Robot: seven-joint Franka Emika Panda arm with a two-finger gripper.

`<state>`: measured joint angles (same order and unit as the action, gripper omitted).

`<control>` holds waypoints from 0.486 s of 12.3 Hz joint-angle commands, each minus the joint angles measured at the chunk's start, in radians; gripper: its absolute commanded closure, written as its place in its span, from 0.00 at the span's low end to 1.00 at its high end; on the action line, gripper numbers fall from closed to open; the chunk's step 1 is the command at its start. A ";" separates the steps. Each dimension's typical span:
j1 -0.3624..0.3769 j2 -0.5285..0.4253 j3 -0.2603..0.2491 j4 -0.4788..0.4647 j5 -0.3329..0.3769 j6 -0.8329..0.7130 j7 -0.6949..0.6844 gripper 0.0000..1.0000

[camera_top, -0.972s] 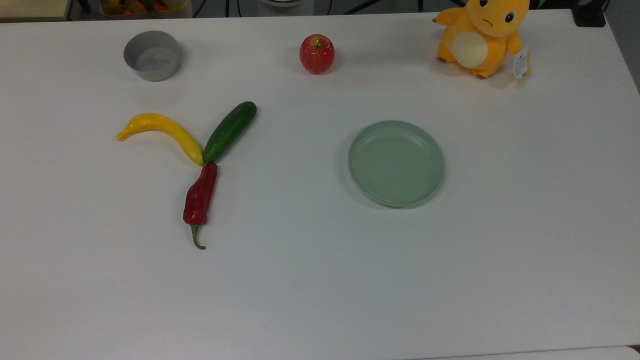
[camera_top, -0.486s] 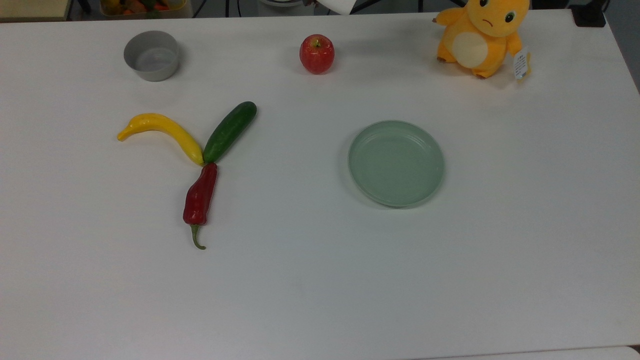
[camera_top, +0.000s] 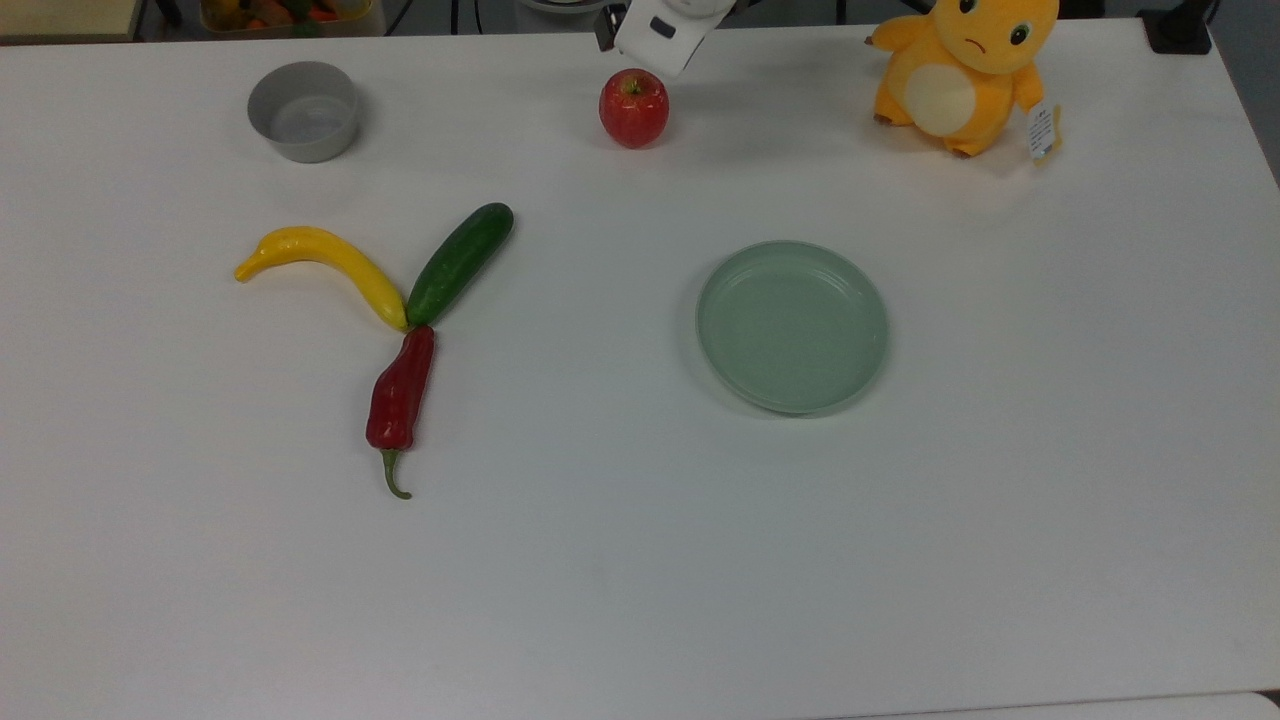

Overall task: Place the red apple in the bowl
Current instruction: 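Move the gripper down over the red apple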

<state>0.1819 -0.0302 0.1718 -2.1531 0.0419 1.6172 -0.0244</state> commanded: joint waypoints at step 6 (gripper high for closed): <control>-0.021 -0.023 0.011 -0.128 -0.057 0.236 0.029 0.00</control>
<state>0.1698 -0.0298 0.1718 -2.2406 0.0189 1.7891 -0.0140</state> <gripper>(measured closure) 0.000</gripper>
